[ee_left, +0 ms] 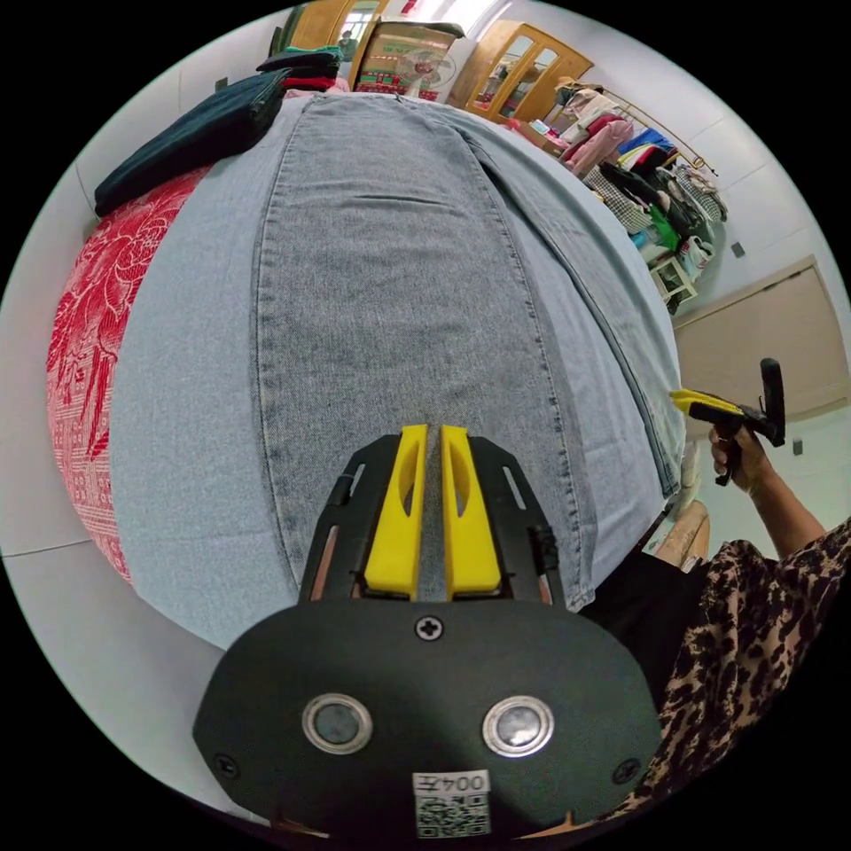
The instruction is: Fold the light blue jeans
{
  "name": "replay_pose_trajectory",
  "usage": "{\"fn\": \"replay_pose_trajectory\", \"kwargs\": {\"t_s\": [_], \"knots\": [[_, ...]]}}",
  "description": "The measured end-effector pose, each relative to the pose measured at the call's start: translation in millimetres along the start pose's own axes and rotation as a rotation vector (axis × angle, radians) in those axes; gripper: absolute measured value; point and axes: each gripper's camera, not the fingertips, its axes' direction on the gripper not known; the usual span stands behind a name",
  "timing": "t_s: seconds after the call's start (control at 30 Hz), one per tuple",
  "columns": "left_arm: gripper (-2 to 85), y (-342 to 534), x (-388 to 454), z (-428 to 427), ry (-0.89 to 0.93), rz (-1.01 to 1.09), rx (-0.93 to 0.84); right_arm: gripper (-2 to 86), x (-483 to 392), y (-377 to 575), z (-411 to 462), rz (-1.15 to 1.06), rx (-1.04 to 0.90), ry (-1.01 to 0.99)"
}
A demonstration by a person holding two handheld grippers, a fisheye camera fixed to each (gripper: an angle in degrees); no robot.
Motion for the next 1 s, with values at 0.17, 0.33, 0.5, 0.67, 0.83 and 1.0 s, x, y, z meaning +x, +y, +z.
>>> {"fn": "replay_pose_trajectory", "kwargs": {"t_s": [0.17, 0.33, 0.5, 0.67, 0.83, 1.0], "knots": [[1.2, -5, 0, -4, 0.017, -0.023, 0.034, 12.6, 22, -18, -16, 0.060, 0.101, -0.077], [1.5, -16, 11, -9, -0.039, -0.059, 0.039, 12.6, 33, -47, -25, -0.036, 0.172, -0.021], [2.0, -31, 22, -13, -0.097, -0.122, 0.006, 12.9, 41, -96, -29, -0.204, 0.254, 0.067], [3.4, -44, 30, -17, -0.153, -0.165, -0.020, 12.4, 55, -142, -22, -0.272, 0.271, 0.092], [8.6, -47, 22, -26, -0.054, -0.287, 0.025, 11.1, 68, -163, -17, -0.246, 0.214, 0.116], [12.4, -72, 27, -54, -0.004, -0.250, 0.187, 10.3, 83, -171, -35, -0.211, 0.219, 0.060]]}}
